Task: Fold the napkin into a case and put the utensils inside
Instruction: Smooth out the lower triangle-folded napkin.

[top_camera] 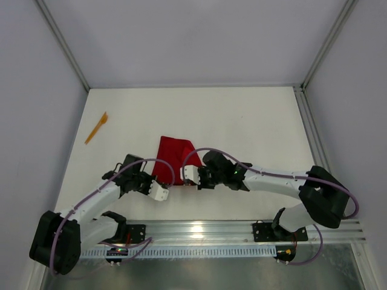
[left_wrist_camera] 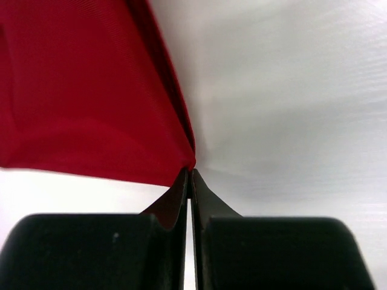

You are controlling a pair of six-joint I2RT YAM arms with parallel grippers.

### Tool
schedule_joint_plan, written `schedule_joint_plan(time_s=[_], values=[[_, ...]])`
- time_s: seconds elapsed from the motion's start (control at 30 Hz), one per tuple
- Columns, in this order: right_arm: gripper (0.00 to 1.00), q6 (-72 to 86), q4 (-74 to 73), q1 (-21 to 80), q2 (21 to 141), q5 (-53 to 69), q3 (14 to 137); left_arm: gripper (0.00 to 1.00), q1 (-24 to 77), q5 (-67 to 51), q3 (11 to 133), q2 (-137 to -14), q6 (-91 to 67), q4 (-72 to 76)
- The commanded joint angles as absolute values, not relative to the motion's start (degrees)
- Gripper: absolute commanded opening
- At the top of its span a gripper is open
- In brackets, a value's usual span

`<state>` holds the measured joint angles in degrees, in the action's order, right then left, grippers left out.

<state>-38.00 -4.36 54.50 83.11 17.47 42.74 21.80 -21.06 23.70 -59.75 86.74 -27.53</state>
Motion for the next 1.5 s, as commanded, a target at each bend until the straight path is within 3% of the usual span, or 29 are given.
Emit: schedule_joint_plan(time_s=[0.0, 0.17, 0.63, 0.97, 1.47], values=[[0.03, -36.3, -4.57, 53.62, 79.55, 19.24, 42.54, 0.0, 21.71, -21.62, 29.08, -58.28, 76.13, -31.1], [0.03, -35.69, -6.76, 53.17, 77.7, 21.53, 42.54, 0.0, 21.45, -25.22, 33.22, -56.17, 72.07, -41.3], [0.03, -34.54, -14.59, 53.17, 74.18, 24.26, 42.98, 0.0, 21.45, -26.72, 36.82, -53.88, 70.75, -49.13], [0.03, -31.55, -10.82, 53.17, 76.03, 26.63, 45.09, 0.0, 20.05, -25.66, 31.29, -54.93, 68.73, -38.33], [0.03, -26.54, -4.57, 53.17, 81.38, 30.85, 44.91, 0.0, 18.19, -21.45, 22.85, -57.92, 79.01, -26.28]])
